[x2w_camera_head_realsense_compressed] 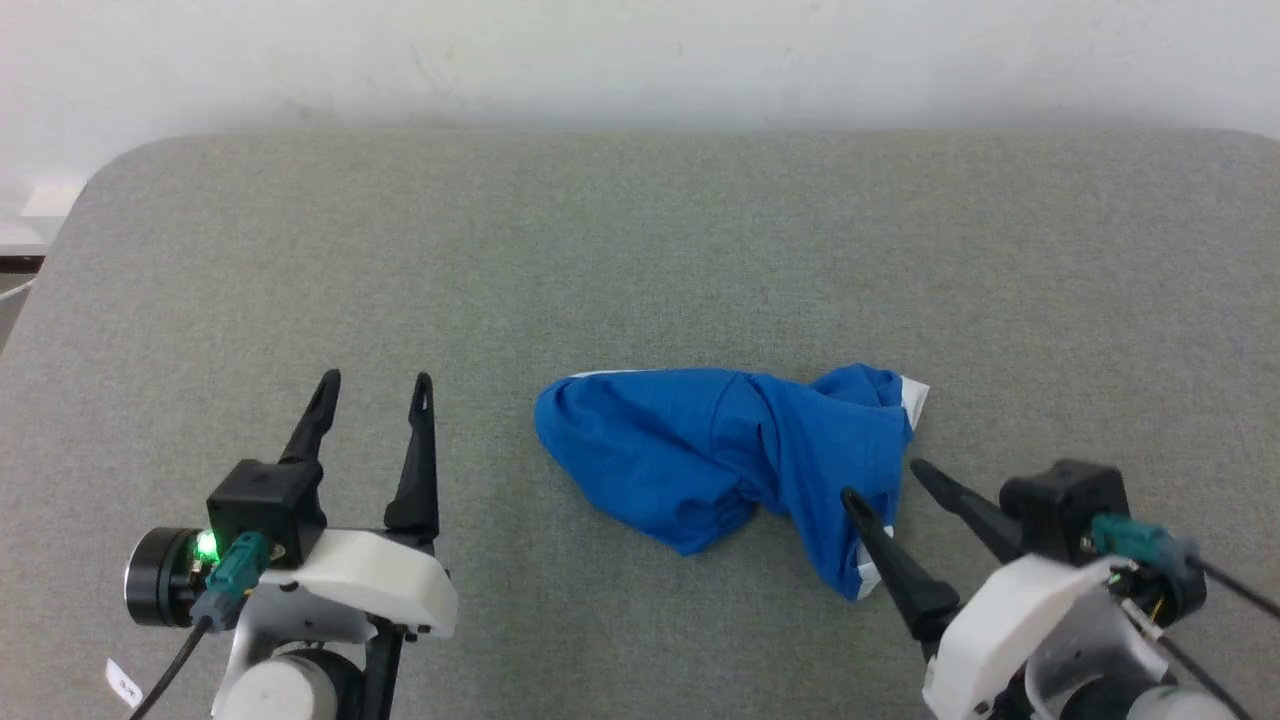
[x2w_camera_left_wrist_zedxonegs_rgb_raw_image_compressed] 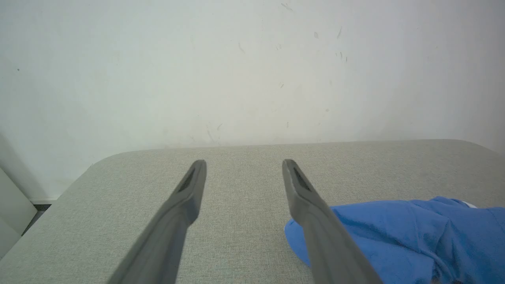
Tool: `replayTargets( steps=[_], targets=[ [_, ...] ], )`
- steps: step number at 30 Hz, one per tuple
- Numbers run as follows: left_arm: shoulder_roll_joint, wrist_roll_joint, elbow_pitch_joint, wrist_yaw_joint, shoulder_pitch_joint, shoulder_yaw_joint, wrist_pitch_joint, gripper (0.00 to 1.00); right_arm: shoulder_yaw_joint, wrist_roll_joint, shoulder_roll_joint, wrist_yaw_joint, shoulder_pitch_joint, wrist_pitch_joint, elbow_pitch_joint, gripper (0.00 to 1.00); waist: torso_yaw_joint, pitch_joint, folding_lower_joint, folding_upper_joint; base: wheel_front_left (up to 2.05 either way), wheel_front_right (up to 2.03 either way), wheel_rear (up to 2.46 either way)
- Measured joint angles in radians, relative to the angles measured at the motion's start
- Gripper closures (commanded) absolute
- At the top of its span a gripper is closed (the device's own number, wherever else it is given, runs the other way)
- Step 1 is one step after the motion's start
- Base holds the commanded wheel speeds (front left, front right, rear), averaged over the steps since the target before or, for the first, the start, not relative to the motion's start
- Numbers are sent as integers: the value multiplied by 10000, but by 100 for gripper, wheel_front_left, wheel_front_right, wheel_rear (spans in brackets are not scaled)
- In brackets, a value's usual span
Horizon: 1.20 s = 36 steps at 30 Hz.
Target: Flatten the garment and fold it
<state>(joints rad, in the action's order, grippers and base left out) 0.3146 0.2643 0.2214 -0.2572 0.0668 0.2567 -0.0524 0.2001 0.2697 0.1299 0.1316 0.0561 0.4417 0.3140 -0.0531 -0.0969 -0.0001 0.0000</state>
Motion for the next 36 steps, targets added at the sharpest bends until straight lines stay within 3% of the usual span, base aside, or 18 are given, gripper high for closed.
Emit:
replayTargets(
  steps=[8,12,17,18,19,20,21,31,36],
  targets=[
    [-4,0,23,-19,-2,59,0,0,-148,694,1166,0,-868,2232,-961,0,-103,-56,1,0,0,0,0],
    [-10,2,31,-82,-1,75,6,0,466,1118,1647,0,-1330,2543,-1557,0,-178,-153,1,0,0,0,0],
    [-33,4,-12,-90,6,109,15,0,974,1421,1684,0,-2021,2614,-2778,0,-220,-298,2,0,0,0,0],
    [-46,4,-27,-90,8,127,15,0,1043,1486,1664,0,-2126,2604,-2978,10,-238,-311,2,0,0,0,0],
    [-52,4,-40,-90,11,138,25,0,1116,1559,1618,0,-2227,2577,-3129,56,-256,-322,2,0,0,0,0],
    [-58,4,-56,-90,16,151,50,0,1179,1634,1555,0,-2320,2543,-3267,88,-277,-327,2,0,0,0,0],
    [-61,4,-73,-90,18,159,61,0,1233,1685,1498,0,-2404,2525,-3363,100,-296,-325,2,0,0,0,0],
    [-33,19,-148,-121,20,188,82,0,1237,2443,543,0,-3449,1469,-3350,100,-308,-104,1,0,0,0,0],
    [-2,29,-132,-121,24,215,81,0,2211,2976,-94,0,-4496,1197,-3735,100,-275,-161,1,0,0,0,0]
  ],
)
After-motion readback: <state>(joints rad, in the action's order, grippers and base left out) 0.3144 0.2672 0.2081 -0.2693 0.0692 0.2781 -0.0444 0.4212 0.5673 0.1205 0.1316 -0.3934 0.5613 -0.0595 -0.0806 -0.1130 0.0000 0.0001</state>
